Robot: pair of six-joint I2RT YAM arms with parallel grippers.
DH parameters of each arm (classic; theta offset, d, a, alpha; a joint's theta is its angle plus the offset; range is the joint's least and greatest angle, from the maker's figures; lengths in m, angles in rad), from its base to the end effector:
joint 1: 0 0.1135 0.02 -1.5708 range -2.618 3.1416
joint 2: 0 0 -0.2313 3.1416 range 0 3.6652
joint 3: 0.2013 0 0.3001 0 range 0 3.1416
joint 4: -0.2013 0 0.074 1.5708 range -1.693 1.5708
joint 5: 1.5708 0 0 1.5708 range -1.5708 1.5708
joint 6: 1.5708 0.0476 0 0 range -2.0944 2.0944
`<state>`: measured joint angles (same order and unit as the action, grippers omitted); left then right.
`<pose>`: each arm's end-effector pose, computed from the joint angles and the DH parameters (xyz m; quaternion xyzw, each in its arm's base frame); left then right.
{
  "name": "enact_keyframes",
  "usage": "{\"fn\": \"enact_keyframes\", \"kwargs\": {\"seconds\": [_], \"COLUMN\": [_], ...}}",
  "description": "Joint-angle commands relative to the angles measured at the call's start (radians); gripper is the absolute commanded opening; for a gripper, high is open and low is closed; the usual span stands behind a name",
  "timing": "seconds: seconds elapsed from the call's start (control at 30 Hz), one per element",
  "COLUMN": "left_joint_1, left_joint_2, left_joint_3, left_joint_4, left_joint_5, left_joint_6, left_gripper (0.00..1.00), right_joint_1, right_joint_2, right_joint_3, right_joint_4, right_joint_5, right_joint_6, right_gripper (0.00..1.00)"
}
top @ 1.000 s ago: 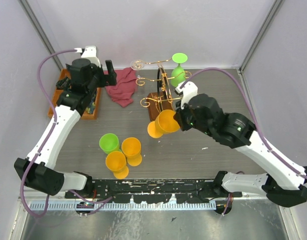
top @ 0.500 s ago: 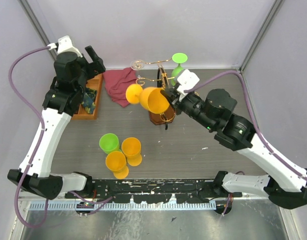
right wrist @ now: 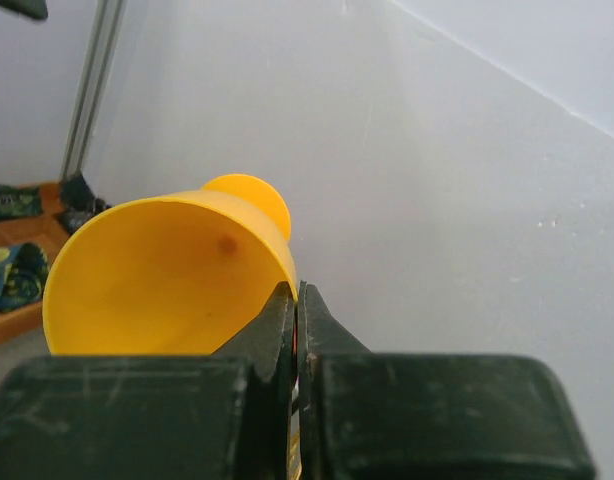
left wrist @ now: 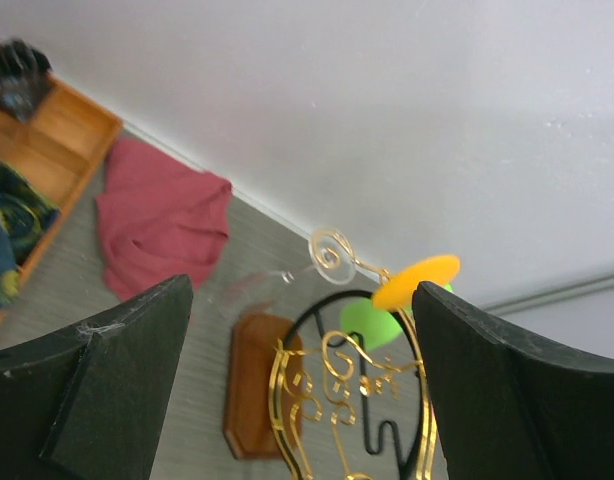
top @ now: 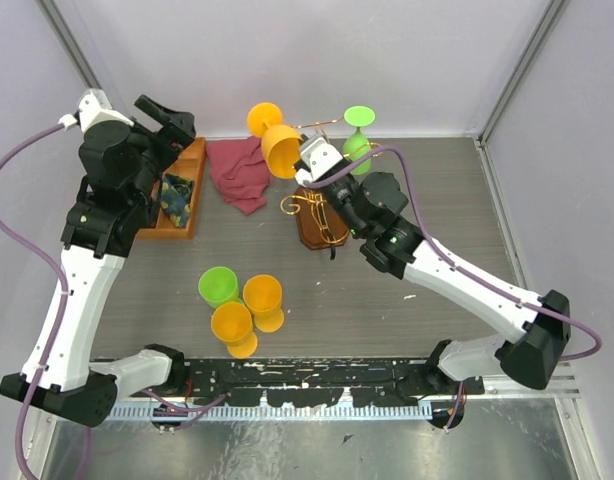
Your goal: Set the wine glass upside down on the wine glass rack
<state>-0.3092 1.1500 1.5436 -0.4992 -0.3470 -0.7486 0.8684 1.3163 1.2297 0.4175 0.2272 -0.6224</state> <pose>0.2832 -0.0735 0.4803 -0.2723 0.6895 -0.2216 0.6335 0.2496 0.2783 0.4108 -0.3237 0.4868 0.0339 0.8106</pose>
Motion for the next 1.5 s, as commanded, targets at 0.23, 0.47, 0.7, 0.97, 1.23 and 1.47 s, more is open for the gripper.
{"fn": "enact_keyframes", "kwargs": {"seconds": [0.23, 0.47, 0.7, 0.97, 1.23, 1.47], "left_joint_1": [0.003, 0.003, 0.004, 0.003, 0.002, 0.002], "left_joint_2": [-0.061, -0.089, -0.094, -0.055, -0.028, -0.005], "left_joint_3": [-0.117, -0.265, -0.309, -0.321, -0.319, -0.304], "left_joint_4": [0.032, 0.202, 0.260, 0.334, 0.362, 0.369], "left_joint_5": [0.152, 0.245, 0.223, 0.254, 0.279, 0.298], "left_joint_6": [-0.478, -0.748, -0.808, -0.834, -0.844, -0.844], "left_gripper": [0.97, 0.95, 0.93, 0.78, 0.67, 0.62], "right_joint_1": [-0.030, -0.031, -0.030, -0.030, -0.029, -0.028], "right_joint_2": [0.074, 0.092, 0.099, 0.120, 0.149, 0.175], "right_joint_3": [0.014, 0.022, 0.012, 0.020, 0.034, 0.045], "right_joint_4": [0.381, 0.350, 0.328, 0.292, 0.305, 0.336], "right_joint_5": [-0.201, -0.257, -0.278, -0.307, -0.321, -0.321], "right_joint_6": [0.116, 0.149, 0.155, 0.159, 0.180, 0.188], "right_gripper": [0.01, 0.01, 0.01, 0.01, 0.01, 0.01]}}
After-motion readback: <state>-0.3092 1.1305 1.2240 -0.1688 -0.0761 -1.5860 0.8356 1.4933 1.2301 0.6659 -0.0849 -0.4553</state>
